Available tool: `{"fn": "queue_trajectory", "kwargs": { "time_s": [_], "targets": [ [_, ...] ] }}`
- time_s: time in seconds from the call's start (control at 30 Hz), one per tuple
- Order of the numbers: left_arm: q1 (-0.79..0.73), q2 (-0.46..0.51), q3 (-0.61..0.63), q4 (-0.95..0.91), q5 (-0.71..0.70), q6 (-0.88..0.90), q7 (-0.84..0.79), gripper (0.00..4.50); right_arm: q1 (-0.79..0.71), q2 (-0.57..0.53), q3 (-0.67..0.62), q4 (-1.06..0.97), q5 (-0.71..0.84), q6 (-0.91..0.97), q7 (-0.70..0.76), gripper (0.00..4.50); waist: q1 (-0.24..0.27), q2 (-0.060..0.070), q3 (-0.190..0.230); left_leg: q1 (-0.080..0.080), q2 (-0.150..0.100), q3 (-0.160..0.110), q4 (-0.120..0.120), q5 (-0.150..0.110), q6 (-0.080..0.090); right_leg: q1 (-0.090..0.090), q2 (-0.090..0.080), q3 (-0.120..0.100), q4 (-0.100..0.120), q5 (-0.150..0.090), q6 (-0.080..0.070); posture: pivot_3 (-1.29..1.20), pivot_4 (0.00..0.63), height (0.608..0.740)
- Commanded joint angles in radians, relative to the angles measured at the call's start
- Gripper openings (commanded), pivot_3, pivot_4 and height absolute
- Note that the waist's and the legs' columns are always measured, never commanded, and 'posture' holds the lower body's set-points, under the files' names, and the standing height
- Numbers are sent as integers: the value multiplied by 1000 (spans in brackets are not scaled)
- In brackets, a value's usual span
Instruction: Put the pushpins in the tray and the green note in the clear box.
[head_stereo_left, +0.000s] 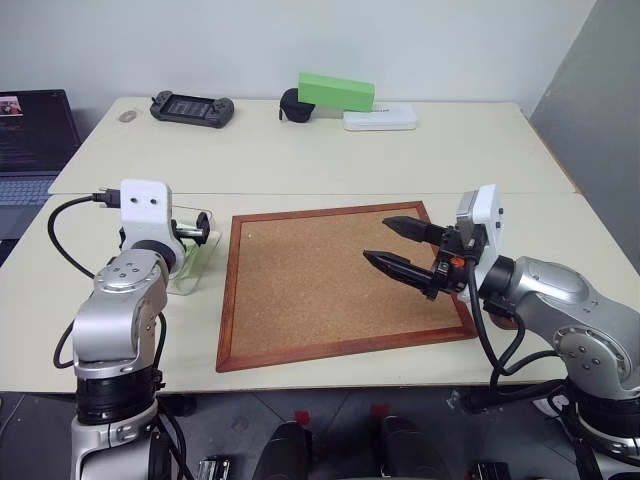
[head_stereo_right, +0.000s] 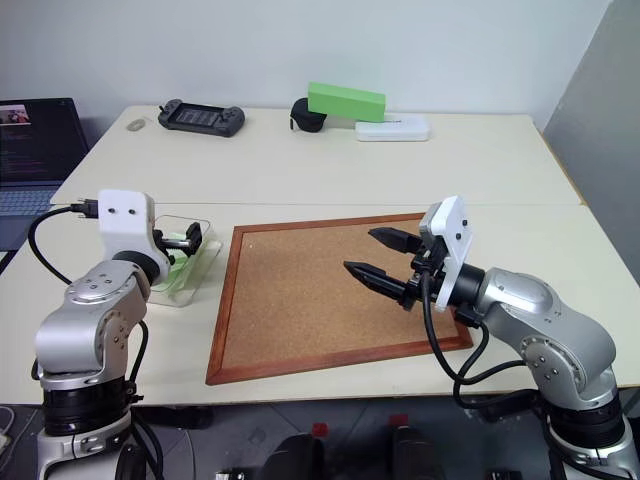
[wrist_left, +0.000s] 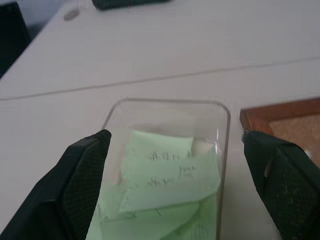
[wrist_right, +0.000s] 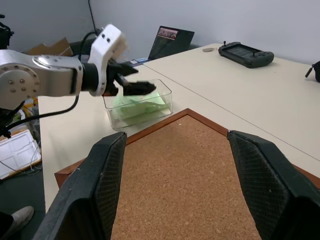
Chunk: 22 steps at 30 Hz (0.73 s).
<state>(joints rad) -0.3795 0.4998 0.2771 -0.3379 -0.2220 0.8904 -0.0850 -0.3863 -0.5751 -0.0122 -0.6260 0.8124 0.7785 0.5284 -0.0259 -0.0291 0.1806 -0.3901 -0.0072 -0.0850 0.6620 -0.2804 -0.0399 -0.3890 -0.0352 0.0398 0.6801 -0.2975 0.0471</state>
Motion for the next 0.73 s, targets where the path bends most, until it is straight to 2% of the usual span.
{"fn": "queue_trajectory", "kwargs": {
  "time_s": [0.03,0.1,0.3,0.4,0.53,0.73],
  "targets": [
    [53,-15,34,-145,-48,-57,-56,4461,-8,-1,-27,-46,19,-6,-10,3398,0,0,0,0,0,0,0,0,0,0,0,0,0,0,0,0,150,740],
    [82,-24,36,-185,-66,-74,-78,4461,6,8,-40,-58,4,-11,-46,3398,-1,0,0,0,0,0,0,0,0,0,0,0,0,0,0,0,150,740],
    [162,-102,-87,-226,-51,-169,-95,4461,183,94,-19,-101,-330,-75,-381,3398,9,0,0,0,0,-1,0,0,0,1,0,0,0,0,0,0,150,740],
    [225,-162,-134,-222,-22,-232,-74,4461,273,145,21,-93,-459,-104,-486,3398,13,0,0,0,-1,2,0,1,-2,0,-1,2,0,0,0,0,150,740],
    [294,-215,-160,-170,50,-332,-22,4461,380,218,76,-64,-593,-179,-561,3398,16,1,0,1,0,2,-1,2,-4,0,0,2,0,0,0,0,150,740],
    [350,-270,-195,-145,78,-394,-1,4461,452,303,124,-68,-684,-221,-598,3398,16,2,-1,5,0,3,-1,0,-1,3,1,3,1,0,0,0,150,740]
  ]
}}
